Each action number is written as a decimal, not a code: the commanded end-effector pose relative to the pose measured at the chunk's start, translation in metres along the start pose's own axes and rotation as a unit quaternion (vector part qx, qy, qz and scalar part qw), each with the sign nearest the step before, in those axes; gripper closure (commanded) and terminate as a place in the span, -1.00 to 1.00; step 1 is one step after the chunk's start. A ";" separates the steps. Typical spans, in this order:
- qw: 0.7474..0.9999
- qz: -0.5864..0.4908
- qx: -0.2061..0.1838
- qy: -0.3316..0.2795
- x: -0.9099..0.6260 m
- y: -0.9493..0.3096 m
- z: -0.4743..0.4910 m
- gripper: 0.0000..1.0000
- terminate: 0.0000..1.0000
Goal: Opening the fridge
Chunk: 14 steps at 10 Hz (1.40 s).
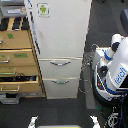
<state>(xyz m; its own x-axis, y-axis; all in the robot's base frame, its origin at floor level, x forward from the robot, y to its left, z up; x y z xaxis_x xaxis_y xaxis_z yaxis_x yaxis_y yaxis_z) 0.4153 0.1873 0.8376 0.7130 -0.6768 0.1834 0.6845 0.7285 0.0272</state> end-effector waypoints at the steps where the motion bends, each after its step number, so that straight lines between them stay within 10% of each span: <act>1: 1.000 -0.009 0.019 -0.023 0.113 0.045 0.018 -1.00 -1.00; 14: 0.993 0.055 0.076 -0.065 0.260 0.125 0.125 -1.00 -1.00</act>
<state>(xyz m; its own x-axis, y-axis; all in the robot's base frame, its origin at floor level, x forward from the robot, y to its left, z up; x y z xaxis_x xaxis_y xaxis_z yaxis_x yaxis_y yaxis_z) 0.5942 0.1271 0.9472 0.6924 -0.6624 0.2859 0.6512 0.7444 0.1477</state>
